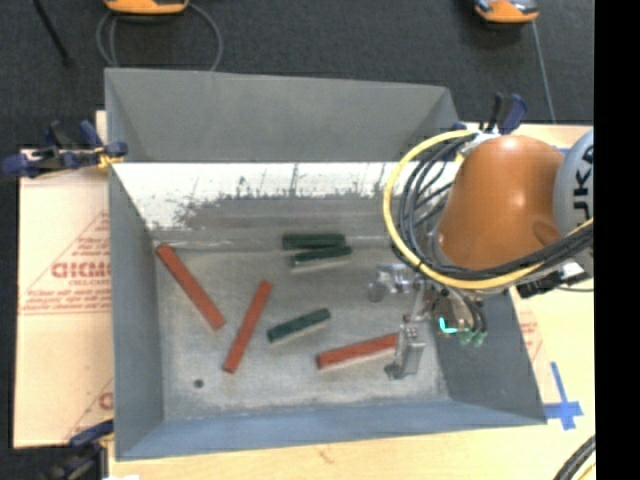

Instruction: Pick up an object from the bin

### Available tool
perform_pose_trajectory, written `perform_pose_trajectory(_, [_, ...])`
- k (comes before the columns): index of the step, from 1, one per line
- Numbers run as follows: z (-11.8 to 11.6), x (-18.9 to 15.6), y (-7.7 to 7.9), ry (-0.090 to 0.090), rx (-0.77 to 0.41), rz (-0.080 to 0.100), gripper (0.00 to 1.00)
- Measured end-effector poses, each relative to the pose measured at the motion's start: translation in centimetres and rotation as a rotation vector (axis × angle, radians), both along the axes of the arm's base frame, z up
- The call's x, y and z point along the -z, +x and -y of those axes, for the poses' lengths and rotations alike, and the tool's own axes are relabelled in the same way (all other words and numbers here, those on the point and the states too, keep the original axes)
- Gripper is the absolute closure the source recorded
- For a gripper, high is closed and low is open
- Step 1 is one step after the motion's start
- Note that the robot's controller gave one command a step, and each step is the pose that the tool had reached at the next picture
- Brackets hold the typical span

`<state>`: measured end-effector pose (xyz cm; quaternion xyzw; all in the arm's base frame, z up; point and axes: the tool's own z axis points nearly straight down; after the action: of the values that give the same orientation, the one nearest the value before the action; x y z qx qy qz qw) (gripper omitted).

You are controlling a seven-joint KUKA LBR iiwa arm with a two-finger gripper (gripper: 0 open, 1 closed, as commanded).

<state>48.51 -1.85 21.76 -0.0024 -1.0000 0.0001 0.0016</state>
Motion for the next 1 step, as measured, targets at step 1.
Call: perform_pose_trajectory(1, [-0.50,14.76,2.90,-0.001,-0.133,0.016,0.00])
